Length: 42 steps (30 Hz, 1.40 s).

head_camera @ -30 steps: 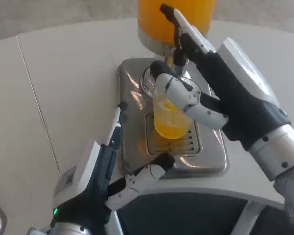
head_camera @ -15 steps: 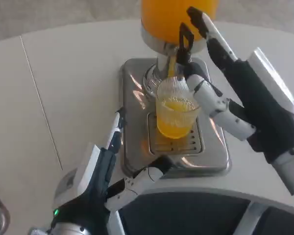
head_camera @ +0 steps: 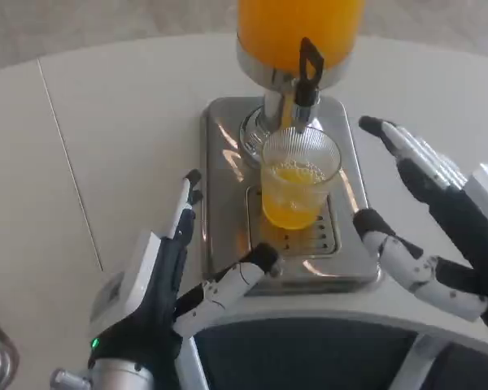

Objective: Grasp the cup under the faucet to collect the drink, then remove the cup.

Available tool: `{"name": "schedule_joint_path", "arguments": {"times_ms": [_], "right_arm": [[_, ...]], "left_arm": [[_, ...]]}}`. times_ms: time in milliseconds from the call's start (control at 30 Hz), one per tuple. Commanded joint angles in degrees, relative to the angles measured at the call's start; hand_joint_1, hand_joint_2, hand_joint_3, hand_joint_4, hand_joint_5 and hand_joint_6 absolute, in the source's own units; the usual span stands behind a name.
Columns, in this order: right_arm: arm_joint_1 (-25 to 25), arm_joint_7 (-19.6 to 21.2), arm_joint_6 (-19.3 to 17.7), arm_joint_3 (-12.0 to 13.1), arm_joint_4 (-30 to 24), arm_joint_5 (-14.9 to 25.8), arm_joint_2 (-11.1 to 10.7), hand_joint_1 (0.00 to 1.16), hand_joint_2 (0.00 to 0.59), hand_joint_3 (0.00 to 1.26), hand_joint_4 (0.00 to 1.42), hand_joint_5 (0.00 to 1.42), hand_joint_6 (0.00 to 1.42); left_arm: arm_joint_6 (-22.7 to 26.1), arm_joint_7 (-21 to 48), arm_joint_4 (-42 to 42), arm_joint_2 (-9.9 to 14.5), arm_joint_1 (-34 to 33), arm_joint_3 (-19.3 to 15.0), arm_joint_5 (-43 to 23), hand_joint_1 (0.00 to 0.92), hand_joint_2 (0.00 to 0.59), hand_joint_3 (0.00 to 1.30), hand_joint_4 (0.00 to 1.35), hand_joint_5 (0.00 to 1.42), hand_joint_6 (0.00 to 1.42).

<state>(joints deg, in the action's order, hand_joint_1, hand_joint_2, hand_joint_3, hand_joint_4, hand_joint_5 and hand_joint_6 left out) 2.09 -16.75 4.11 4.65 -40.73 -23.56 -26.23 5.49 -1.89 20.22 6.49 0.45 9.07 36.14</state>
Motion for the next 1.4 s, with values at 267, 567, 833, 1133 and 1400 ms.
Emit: {"name": "schedule_joint_path", "arguments": {"times_ms": [267,567,833,1133,1400], "right_arm": [[3.85,-6.24,3.27,0.46,-0.55,-6.72,-4.70,0.45,0.471,0.02,0.00,0.00,0.00],[2.45,-9.86,7.38,-0.90,-0.39,-7.84,-4.62,0.43,0.461,0.03,0.00,0.00,0.00],[2.02,-11.30,8.93,-2.33,-0.34,-7.97,-4.64,0.41,0.462,0.05,0.00,0.00,0.00],[1.22,-12.49,9.75,-1.86,0.64,-7.02,-5.52,0.40,0.458,0.06,0.00,0.00,0.00],[0.98,-12.79,9.89,-1.73,1.67,-5.57,-6.42,0.40,0.454,0.06,0.00,0.00,0.00]], "left_arm": [[-0.13,-4.18,-6.06,-3.21,-5.87,2.63,-1.10,0.024,0.049,0.00,0.00,0.13,0.26],[0.68,-8.92,-12.29,-5.51,-11.50,4.73,-0.16,0.078,0.035,0.00,0.00,0.13,0.25],[0.14,-14.10,-18.14,-5.94,-15.11,5.34,1.57,0.206,0.027,0.00,0.00,0.15,0.29],[-0.16,-23.15,-27.31,-7.42,-20.66,5.81,1.96,0.339,0.043,0.00,0.00,0.24,0.36],[-0.16,-27.98,-33.78,-8.73,-23.61,6.13,1.28,0.392,0.051,0.00,0.00,0.26,0.37]]}}
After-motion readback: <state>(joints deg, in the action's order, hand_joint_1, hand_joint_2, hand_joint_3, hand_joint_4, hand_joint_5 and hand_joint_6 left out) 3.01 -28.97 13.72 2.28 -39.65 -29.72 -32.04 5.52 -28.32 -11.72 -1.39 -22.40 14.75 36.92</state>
